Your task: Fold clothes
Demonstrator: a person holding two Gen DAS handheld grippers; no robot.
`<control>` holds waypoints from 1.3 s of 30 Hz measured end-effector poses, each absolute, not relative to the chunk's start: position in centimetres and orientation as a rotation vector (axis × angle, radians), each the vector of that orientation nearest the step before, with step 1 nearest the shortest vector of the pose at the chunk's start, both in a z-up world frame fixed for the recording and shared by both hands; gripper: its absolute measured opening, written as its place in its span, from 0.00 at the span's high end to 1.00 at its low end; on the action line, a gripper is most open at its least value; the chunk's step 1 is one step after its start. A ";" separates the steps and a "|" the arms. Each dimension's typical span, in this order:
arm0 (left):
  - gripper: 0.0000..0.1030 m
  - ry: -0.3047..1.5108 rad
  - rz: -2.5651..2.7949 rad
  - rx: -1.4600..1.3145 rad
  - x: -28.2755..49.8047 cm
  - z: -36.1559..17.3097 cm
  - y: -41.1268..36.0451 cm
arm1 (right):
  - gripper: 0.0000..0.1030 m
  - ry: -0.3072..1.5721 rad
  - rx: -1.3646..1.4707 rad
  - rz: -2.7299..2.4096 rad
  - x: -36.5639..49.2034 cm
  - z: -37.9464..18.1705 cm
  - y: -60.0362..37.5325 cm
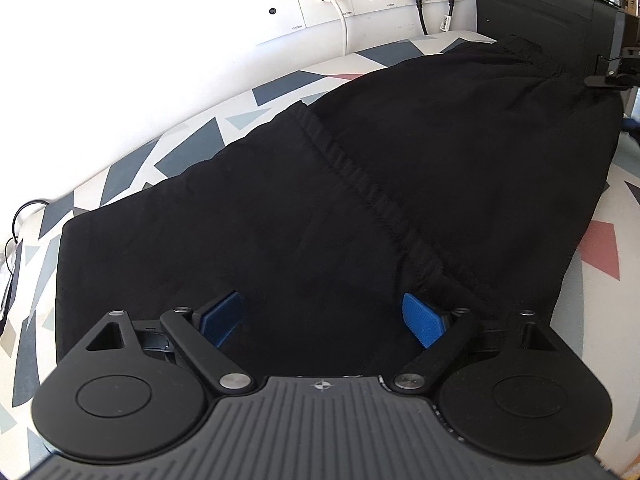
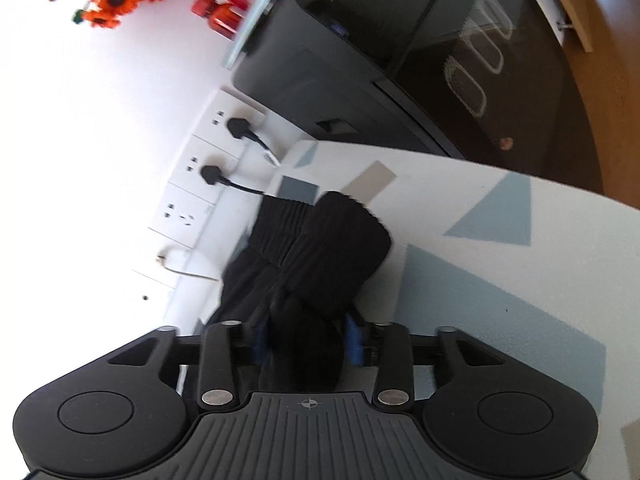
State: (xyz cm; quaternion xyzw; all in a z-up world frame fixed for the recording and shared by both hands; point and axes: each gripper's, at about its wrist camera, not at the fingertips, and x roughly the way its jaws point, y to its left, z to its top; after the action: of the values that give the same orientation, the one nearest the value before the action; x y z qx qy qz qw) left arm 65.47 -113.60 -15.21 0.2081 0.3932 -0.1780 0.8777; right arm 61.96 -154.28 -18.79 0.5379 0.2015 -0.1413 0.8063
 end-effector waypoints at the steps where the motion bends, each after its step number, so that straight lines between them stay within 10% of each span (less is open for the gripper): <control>1: 0.12 0.820 -0.372 0.433 65.5 -15.2 -113.6 | 0.54 0.429 1.149 -0.303 62.1 -18.8 -154.3; 4: 0.12 0.820 -0.372 0.429 65.7 -15.3 -113.6 | 0.54 0.425 1.151 -0.311 62.7 -18.9 -154.0; 7: 0.12 0.824 -0.372 0.429 65.8 -15.2 -113.7 | 0.75 0.423 1.156 -0.322 63.4 -19.1 -153.6; 20: 0.11 0.918 -0.446 0.322 66.0 -15.1 -111.1 | 0.83 0.416 1.038 -0.352 58.1 -15.8 -150.8; 31: 0.11 0.925 -0.538 0.368 63.7 -15.2 -109.9 | 0.81 0.472 1.111 -0.448 48.6 -16.5 -149.0; 39: 0.12 0.884 -0.517 0.398 63.3 -14.9 -110.8 | 0.58 0.402 1.147 -0.444 48.6 -18.3 -149.3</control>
State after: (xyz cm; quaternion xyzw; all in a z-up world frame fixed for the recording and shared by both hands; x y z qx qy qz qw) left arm 63.34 -110.80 -14.88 0.1889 0.4202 -0.2456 0.8529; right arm 48.64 -149.32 -18.31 0.5344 0.1872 -0.2066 0.7979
